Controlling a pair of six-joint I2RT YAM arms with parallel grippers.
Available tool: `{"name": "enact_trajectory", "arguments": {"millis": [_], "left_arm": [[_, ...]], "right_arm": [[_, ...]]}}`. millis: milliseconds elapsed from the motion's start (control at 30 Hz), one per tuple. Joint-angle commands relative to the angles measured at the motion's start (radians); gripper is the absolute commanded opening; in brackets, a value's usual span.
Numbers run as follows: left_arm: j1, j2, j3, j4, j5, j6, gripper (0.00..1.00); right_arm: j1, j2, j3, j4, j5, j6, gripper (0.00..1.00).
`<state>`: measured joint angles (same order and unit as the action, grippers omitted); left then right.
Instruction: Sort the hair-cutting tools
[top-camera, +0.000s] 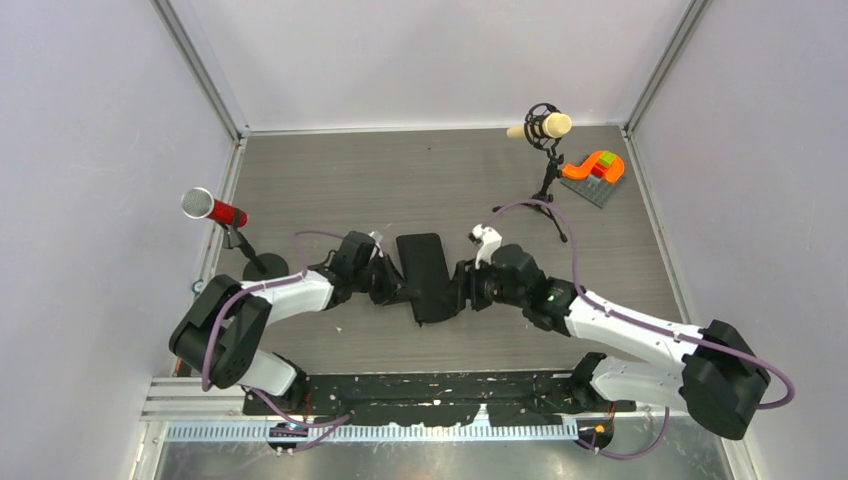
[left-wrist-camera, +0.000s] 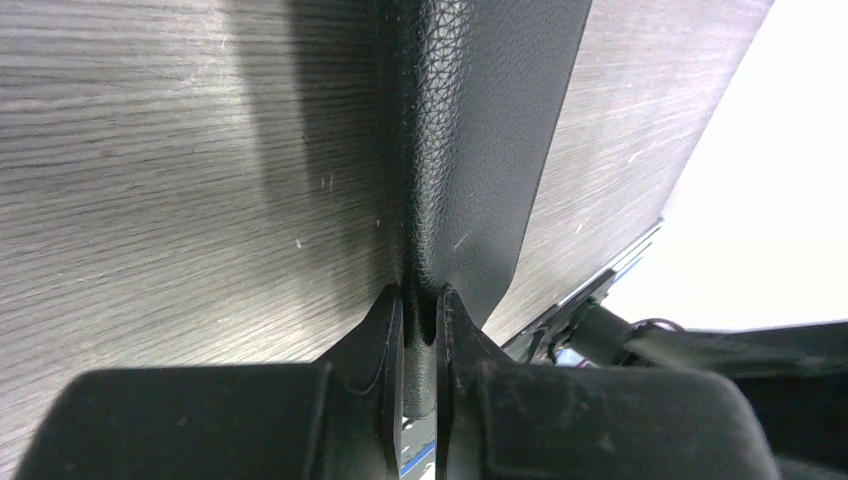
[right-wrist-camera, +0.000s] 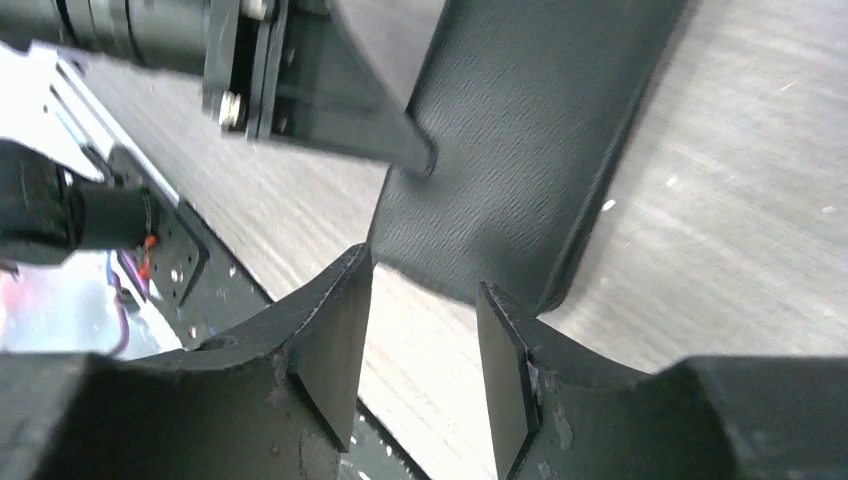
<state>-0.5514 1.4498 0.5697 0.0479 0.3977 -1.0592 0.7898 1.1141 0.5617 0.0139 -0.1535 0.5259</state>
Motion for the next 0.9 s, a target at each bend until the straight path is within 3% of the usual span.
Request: {"name": "enact_trajectory", "arguments": {"millis": [0,233,500,867], "left_arm": [[0.002,-0.004,-0.016,0.120,-0.076,-0.103,0.00],[0.001,-0.004,-0.049,0.178,-0.107,-0.176,0.00],[-0.002,0.001,-0.062,0.203,-0.112,-0.210,0.00],[-0.020,-0.008,-0.073,0.212,-0.132,-0.229,0.00]], "right_arm": [[0.098,-0.010,-0.031,-0.090,0.077,-0.042,0.51],[0.202,0.082,-0.028,-0.043,0.038,-0.037,0.43],[0.217,0.246,0.054,0.033,0.043,-0.039,0.45],[0.221,0.344,0.124,0.087,0.039,-0.034,0.48]]}}
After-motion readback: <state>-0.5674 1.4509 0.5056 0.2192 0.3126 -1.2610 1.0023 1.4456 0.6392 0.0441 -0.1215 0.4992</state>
